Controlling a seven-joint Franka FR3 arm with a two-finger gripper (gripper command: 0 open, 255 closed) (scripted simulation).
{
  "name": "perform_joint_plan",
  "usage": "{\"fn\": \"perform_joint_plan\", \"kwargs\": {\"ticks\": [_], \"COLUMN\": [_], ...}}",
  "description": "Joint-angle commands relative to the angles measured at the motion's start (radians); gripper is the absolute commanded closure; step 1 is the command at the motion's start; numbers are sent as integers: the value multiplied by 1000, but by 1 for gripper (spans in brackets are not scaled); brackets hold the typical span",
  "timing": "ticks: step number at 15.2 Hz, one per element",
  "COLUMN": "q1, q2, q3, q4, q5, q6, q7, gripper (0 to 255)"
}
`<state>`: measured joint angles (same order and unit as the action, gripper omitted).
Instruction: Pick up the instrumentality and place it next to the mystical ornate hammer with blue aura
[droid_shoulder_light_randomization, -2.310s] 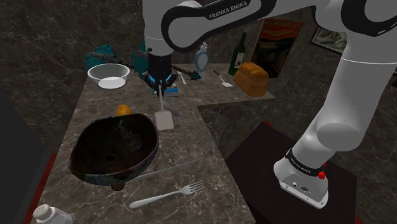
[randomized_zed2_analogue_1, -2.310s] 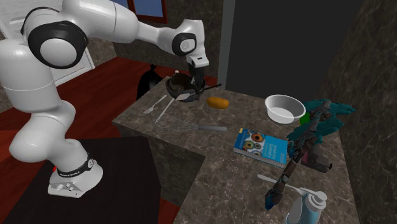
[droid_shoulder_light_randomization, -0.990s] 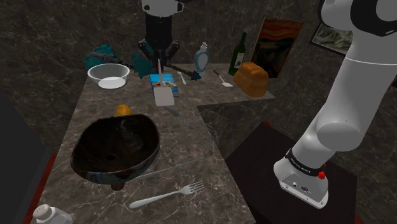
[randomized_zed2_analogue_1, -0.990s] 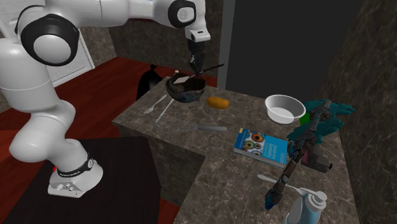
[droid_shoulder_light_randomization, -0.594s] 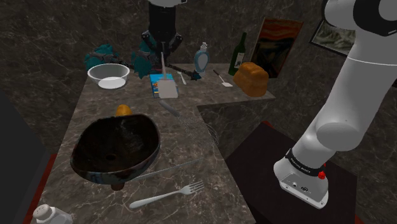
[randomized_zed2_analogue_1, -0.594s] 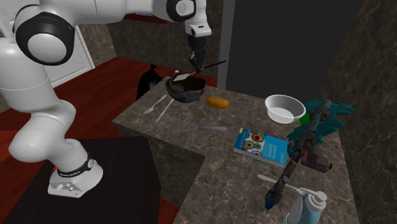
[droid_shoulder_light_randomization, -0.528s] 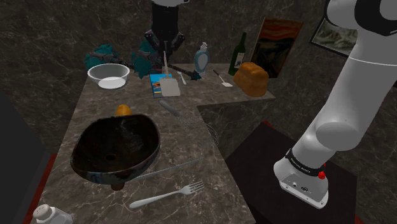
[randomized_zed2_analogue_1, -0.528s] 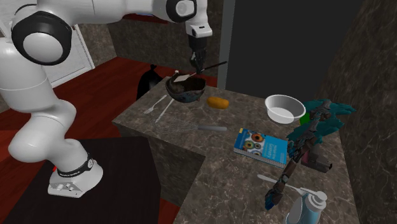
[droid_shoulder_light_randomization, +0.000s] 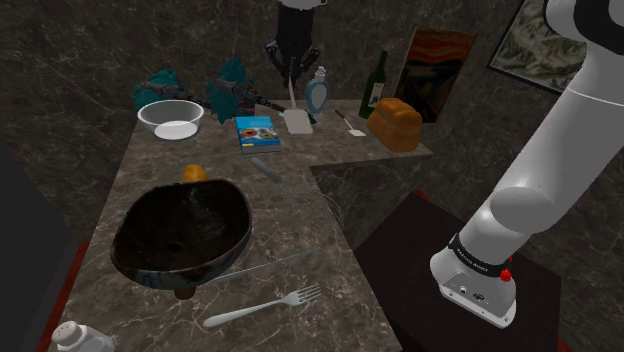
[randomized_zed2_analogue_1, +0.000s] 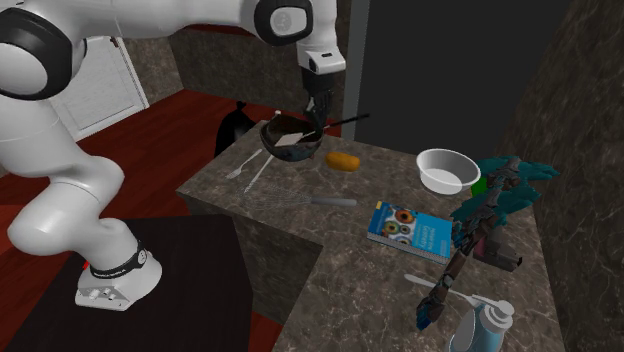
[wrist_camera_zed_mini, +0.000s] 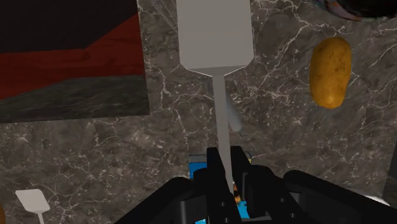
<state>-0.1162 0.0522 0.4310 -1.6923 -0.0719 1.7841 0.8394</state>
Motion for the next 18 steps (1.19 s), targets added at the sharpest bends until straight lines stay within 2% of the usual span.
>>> {"fn": "perform_joint_plan", "kwargs": {"ticks": [1,10,18], "q1": [-27,-135,-225], "q2": [-24,-50,-3], "q3": [-22,-129,-217], "q4": [-30,-61,-6], "q5": [13,35,36], "q6": [12,28,23], "q7": [-52,-271,-449], "gripper": [255,255,255]}}
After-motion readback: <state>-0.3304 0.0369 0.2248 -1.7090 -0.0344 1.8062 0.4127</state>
